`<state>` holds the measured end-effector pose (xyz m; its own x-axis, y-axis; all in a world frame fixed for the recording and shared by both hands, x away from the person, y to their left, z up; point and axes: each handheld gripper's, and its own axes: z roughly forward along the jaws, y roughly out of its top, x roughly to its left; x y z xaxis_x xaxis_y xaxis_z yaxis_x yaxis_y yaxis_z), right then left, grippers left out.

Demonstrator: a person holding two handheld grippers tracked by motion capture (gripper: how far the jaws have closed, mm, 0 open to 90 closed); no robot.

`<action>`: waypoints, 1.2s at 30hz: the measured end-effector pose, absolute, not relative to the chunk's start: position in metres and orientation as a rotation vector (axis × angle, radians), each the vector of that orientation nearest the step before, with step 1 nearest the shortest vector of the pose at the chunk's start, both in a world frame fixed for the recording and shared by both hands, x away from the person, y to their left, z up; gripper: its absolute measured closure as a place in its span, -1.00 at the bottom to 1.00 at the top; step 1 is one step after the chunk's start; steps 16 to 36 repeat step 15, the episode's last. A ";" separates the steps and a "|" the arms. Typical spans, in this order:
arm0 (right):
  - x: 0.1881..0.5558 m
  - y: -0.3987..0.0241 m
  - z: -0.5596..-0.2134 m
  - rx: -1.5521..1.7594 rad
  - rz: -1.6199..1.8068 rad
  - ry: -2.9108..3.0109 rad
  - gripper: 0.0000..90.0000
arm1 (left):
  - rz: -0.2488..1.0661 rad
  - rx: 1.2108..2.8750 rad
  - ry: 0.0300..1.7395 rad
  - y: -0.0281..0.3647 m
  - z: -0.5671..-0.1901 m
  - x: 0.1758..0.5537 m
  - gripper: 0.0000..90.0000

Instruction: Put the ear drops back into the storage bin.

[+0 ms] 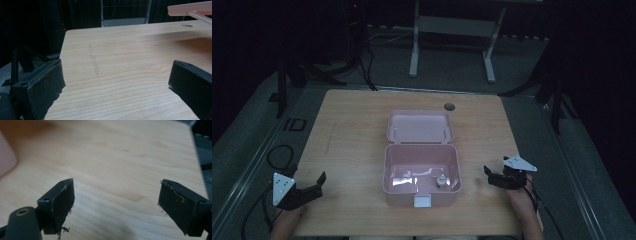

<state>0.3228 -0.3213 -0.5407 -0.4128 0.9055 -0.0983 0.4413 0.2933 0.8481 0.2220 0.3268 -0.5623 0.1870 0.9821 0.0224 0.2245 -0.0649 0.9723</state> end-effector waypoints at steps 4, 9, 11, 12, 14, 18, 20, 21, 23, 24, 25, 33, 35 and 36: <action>0.319 -0.326 -0.543 1.237 1.052 1.882 -0.70 | 0.984 1.492 1.213 0.327 -0.562 0.222 -0.99; 0.314 -0.327 -0.547 1.269 1.026 1.780 -0.70 | 0.982 1.491 1.210 0.327 -0.562 0.222 -0.99; 0.313 -0.327 -0.548 1.277 1.028 1.752 -0.70 | 0.982 1.490 1.208 0.327 -0.562 0.222 -0.99; 0.313 -0.326 -0.548 1.277 1.025 1.747 -0.70 | 0.983 1.490 1.207 0.327 -0.562 0.222 -0.99; 0.312 -0.326 -0.549 1.273 1.017 1.737 -0.70 | 0.983 1.489 1.207 0.327 -0.562 0.222 -0.99; 0.312 -0.326 -0.550 1.276 1.020 1.747 -0.70 | 0.982 1.488 1.207 0.327 -0.562 0.222 -0.99; 0.312 -0.326 -0.550 1.276 1.020 1.747 -0.70 | 0.982 1.488 1.207 0.327 -0.562 0.222 -0.99; 0.312 -0.326 -0.550 1.276 1.020 1.747 -0.70 | 0.982 1.488 1.207 0.327 -0.562 0.222 -0.99; 0.312 -0.326 -0.550 1.276 1.020 1.747 -0.70 | 0.982 1.488 1.207 0.327 -0.562 0.222 -0.99; 0.312 -0.326 -0.550 1.276 1.020 1.747 -0.70 | 0.982 1.488 1.207 0.327 -0.562 0.222 -0.99; 0.312 -0.326 -0.550 1.276 1.020 1.747 -0.70 | 0.982 1.488 1.207 0.327 -0.562 0.222 -0.99; 0.312 -0.326 -0.550 1.276 1.020 1.747 -0.70 | 0.982 1.488 1.207 0.327 -0.562 0.222 -0.99; 0.312 -0.326 -0.550 1.276 1.020 1.747 -0.70 | 0.982 1.488 1.207 0.327 -0.562 0.222 -0.99; 0.312 -0.326 -0.550 1.276 1.020 1.747 -0.70 | 0.982 1.488 1.207 0.327 -0.562 0.222 -0.99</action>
